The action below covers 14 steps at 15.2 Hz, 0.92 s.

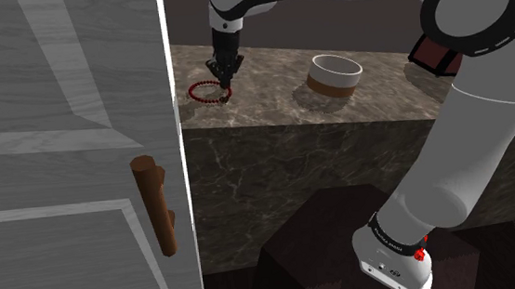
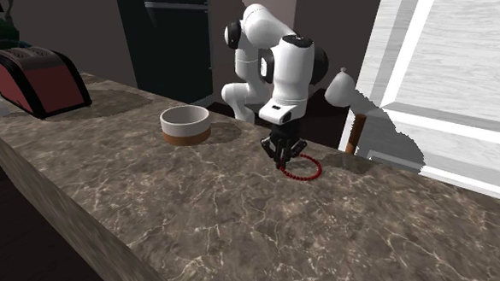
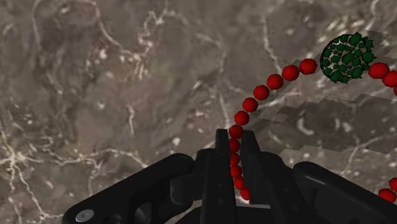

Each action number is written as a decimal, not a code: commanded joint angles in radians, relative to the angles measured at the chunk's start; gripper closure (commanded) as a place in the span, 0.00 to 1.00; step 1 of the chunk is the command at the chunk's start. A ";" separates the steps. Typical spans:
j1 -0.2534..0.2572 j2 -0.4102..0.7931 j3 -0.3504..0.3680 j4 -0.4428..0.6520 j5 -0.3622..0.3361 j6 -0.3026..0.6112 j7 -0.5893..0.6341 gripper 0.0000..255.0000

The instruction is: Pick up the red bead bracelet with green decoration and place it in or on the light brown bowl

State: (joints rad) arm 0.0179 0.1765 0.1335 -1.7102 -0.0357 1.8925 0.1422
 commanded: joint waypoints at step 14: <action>0.001 -0.001 0.000 0.192 0.000 -0.199 -0.004 1.00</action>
State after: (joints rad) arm 0.0180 0.1766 0.1330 -1.5285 -0.0352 1.7058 0.1380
